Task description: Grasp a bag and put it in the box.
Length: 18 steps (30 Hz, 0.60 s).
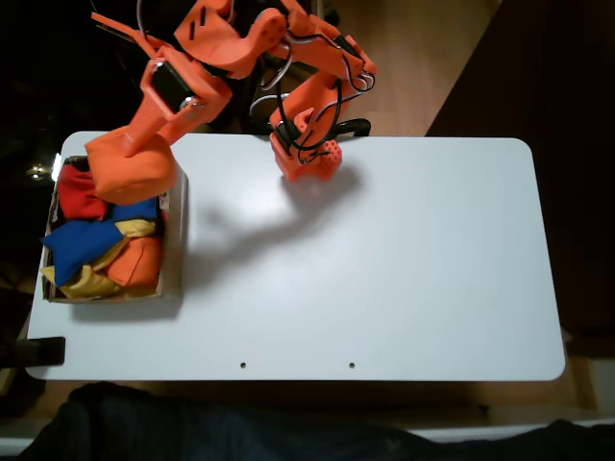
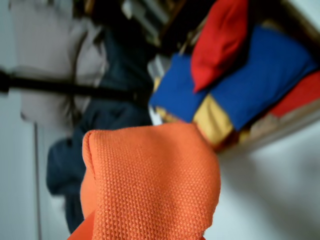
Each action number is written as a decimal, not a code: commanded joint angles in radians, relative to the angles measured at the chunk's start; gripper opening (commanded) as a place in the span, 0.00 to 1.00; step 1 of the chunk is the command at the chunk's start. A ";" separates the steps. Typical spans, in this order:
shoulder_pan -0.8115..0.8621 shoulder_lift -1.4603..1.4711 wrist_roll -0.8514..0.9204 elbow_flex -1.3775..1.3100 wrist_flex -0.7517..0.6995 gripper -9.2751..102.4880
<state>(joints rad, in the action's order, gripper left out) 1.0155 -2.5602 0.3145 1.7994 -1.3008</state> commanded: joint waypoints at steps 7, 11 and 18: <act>0.118 0.094 -0.018 -0.021 0.172 0.11; 0.143 0.133 -0.025 -0.023 0.212 0.11; 0.170 0.196 -0.025 -0.023 0.259 0.11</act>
<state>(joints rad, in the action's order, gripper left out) 1.1720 -2.3577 0.2945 1.7994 -1.0968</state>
